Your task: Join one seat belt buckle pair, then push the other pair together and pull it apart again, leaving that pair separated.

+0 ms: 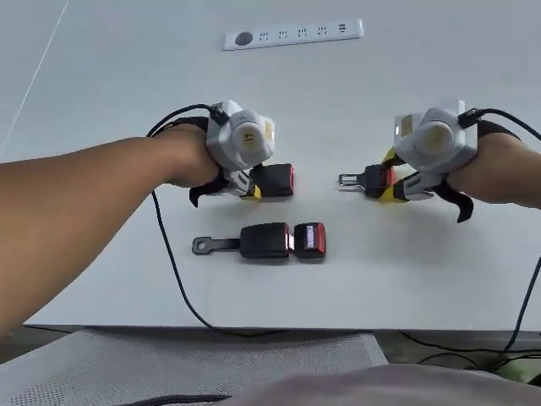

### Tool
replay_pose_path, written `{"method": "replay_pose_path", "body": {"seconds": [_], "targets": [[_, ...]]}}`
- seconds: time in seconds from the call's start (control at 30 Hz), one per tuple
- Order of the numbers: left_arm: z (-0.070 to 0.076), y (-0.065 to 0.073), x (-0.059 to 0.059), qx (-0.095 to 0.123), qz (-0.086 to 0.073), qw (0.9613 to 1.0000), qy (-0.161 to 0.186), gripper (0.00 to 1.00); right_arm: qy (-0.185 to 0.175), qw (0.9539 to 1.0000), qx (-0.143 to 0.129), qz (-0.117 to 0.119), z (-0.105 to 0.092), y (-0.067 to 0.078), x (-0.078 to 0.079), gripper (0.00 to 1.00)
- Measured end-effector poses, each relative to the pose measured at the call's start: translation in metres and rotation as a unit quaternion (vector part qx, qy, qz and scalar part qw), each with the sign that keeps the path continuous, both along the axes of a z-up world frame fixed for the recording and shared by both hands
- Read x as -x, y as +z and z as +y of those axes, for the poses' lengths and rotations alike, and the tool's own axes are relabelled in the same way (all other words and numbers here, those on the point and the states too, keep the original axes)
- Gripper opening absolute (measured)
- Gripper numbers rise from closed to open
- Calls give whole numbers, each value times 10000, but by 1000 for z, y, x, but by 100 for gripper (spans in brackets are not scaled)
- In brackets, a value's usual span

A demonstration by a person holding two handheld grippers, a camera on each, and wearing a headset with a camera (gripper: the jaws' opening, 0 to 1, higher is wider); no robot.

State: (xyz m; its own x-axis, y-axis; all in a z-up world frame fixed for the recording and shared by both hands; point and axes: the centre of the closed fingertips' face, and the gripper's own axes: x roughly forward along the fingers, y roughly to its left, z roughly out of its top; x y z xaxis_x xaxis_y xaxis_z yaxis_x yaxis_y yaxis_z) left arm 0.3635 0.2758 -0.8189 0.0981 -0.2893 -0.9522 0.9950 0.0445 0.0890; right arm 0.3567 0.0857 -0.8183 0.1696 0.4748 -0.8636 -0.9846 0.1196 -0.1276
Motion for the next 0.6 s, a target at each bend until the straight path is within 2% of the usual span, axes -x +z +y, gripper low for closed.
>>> {"method": "replay_pose_path", "body": {"seconds": [0.27, 0.6], "targets": [[0, 0, -1, 12, -17, 10000, -78, 32, -254, 9997, 31, -46, -38, -1, -2, 33], [0, -1, -4, -62, -27, 9999, 111, 33, -101, 9999, 85, -94, -39, -1, -1, 35]]}}
